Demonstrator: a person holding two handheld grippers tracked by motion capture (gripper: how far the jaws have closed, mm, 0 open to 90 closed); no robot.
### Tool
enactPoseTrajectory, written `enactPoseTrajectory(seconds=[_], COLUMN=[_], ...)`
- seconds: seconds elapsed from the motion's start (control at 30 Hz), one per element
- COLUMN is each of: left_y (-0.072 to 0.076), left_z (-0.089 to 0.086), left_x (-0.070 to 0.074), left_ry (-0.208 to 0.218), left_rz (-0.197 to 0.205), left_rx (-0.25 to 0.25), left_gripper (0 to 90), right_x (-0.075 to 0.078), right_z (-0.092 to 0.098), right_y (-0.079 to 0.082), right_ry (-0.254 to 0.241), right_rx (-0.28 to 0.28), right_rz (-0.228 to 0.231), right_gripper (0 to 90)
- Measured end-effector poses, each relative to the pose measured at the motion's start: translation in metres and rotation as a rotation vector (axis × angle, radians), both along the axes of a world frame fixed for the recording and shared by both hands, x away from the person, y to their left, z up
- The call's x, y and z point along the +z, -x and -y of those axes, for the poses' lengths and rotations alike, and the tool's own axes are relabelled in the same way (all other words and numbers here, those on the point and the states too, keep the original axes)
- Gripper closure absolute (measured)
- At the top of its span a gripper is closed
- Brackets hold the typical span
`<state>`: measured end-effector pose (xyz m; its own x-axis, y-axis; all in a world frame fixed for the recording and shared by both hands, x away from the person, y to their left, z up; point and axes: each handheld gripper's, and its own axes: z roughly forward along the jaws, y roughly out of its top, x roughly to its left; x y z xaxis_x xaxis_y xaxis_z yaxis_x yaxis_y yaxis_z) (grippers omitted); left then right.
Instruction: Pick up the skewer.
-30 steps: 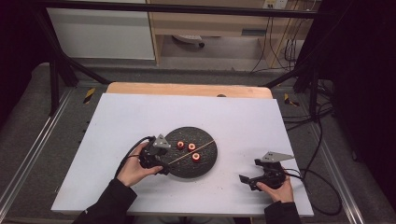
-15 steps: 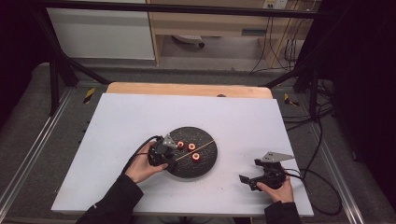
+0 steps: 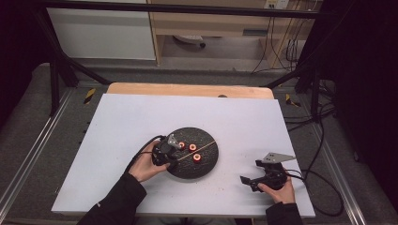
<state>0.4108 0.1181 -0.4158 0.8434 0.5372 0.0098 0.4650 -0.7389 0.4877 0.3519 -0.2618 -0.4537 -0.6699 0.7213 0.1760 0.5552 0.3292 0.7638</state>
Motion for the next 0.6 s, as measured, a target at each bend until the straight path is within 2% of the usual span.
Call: enactPoseTrajectory(seconds=[0.33, 0.6], left_y=[-0.0004, 0.0022], left_z=[0.0065, 0.0048], left_x=[0.0011, 0.004], left_ry=[-0.024, -0.011], left_rz=[-0.013, -0.005], left_rx=[-0.018, -0.015], left_gripper=[87.1, 88.0], right_x=[0.0002, 0.0001], right_z=[0.0, 0.0001], right_y=[0.0001, 0.0003], right_ry=[-0.006, -0.002], right_rx=[0.0, 0.0], right_rz=[0.0, 0.0], right_gripper=[1.3, 1.3])
